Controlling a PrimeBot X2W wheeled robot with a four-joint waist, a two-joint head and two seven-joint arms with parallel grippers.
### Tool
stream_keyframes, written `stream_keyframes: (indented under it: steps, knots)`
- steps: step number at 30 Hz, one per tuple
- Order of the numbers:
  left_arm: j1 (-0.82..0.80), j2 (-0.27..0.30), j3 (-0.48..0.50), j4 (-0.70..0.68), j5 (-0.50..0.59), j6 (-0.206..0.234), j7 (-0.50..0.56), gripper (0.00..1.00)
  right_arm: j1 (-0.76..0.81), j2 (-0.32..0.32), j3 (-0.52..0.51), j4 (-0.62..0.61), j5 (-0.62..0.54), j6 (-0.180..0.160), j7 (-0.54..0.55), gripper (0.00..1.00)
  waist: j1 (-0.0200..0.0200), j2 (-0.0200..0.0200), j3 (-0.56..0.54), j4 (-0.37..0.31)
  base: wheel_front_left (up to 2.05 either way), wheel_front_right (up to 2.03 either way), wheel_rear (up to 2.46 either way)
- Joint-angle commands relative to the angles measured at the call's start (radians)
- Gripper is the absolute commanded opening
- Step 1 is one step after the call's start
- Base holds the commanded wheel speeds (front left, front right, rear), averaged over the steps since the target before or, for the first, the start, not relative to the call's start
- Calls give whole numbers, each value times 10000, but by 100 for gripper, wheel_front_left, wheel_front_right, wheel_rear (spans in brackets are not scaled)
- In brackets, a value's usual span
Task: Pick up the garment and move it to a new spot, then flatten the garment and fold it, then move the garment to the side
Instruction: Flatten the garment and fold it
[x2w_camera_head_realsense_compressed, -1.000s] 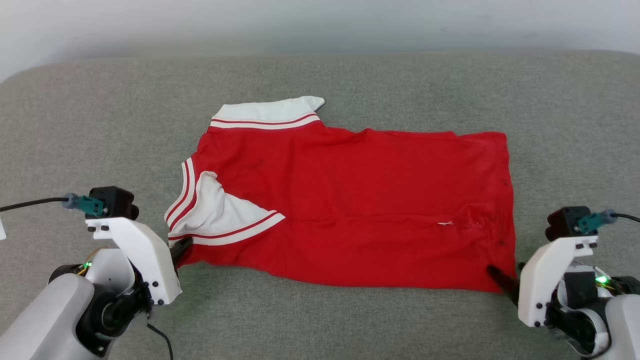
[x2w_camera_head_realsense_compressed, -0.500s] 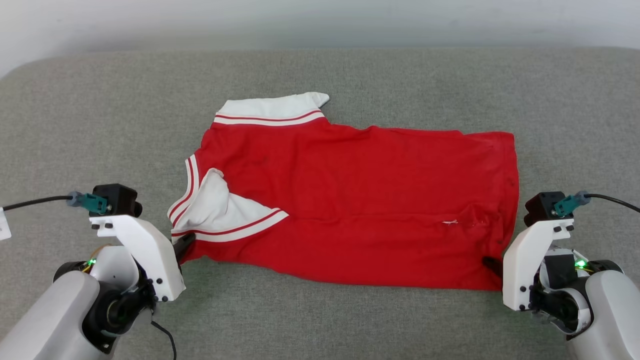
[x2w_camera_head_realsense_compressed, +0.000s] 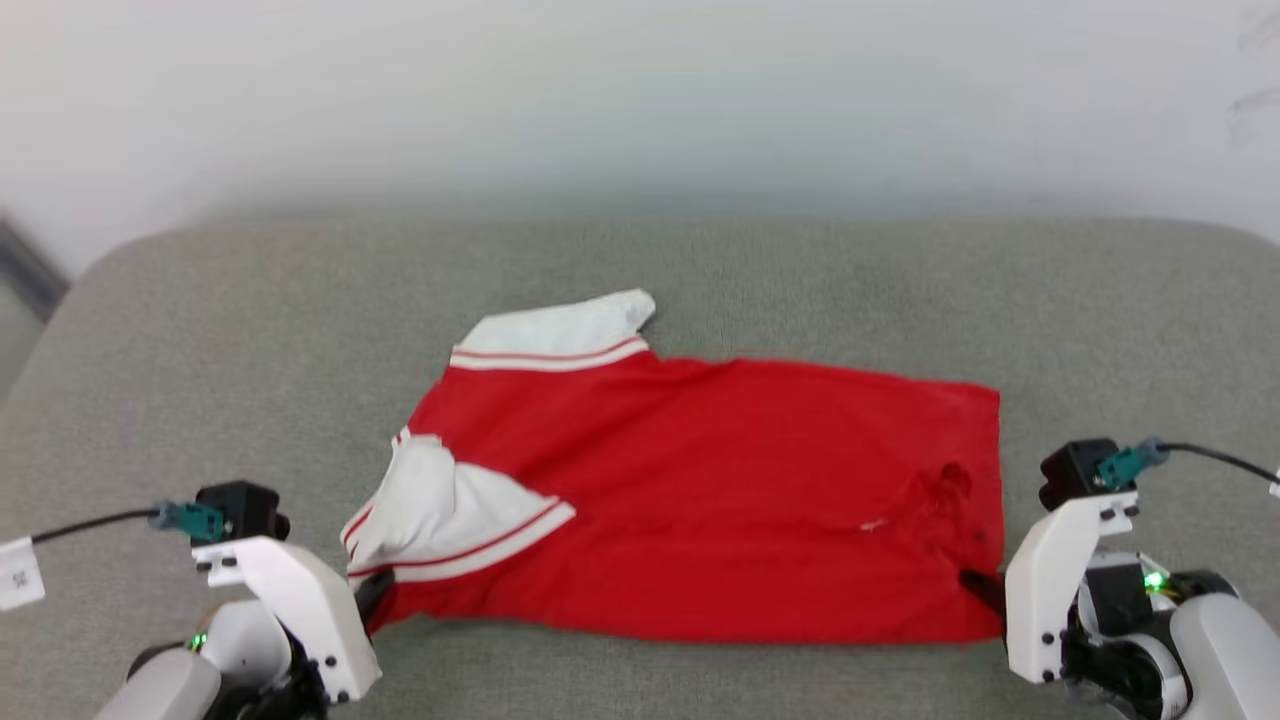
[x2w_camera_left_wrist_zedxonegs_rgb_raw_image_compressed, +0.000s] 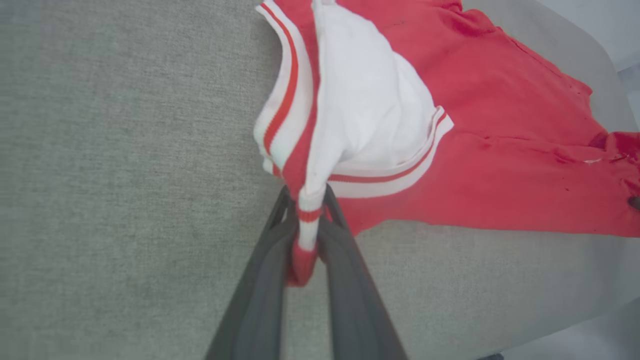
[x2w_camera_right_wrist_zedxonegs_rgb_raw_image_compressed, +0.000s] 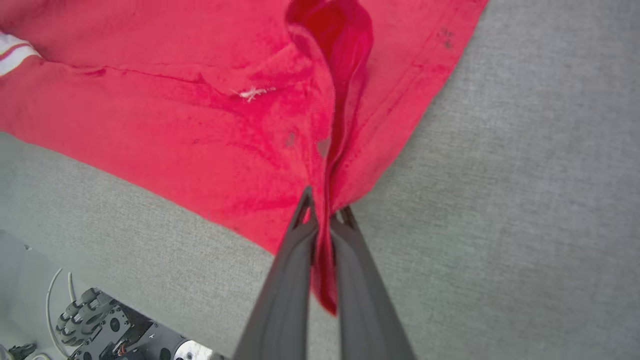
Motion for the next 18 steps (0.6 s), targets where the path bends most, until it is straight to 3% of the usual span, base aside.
stream_keyframes:
  steps: [1, 8, 9, 10, 11, 18]
  knots:
    - [312, 57, 41, -132, -81, 114, -99, 0, 250, -105, -4, -102, 134, -3, 46, 0, 0, 0, -447, 121, 0, 0, 0]
    - [1244, 5, -59, -334, -287, 339, -139, 0, 1134, -271, -268, -354, 156, -3, 170, 0, 0, 0, -624, 243, 0, 0, 0]
    - [1285, -85, -99, -222, -240, 362, -216, 2, 1254, -225, -315, -319, 132, -3, 116, 13, 0, 0, -615, 258, 0, 0, 0]
    - [1295, -169, -195, -99, -166, 354, -268, 87, 1380, -161, -346, -280, 82, -3, 22, 50, 0, 0, -603, 263, 0, 0, 0]
    - [1227, -271, -220, 44, -92, 386, -388, 100, 1502, -158, -322, -259, -11, -3, -47, 100, 0, 0, -583, 268, 0, 0, 0]
    - [713, -661, -161, 724, 278, 219, -1185, 100, 1793, 9, -424, -735, -453, -3, -1493, 100, 0, 0, -543, 70, 0, 0, 0]
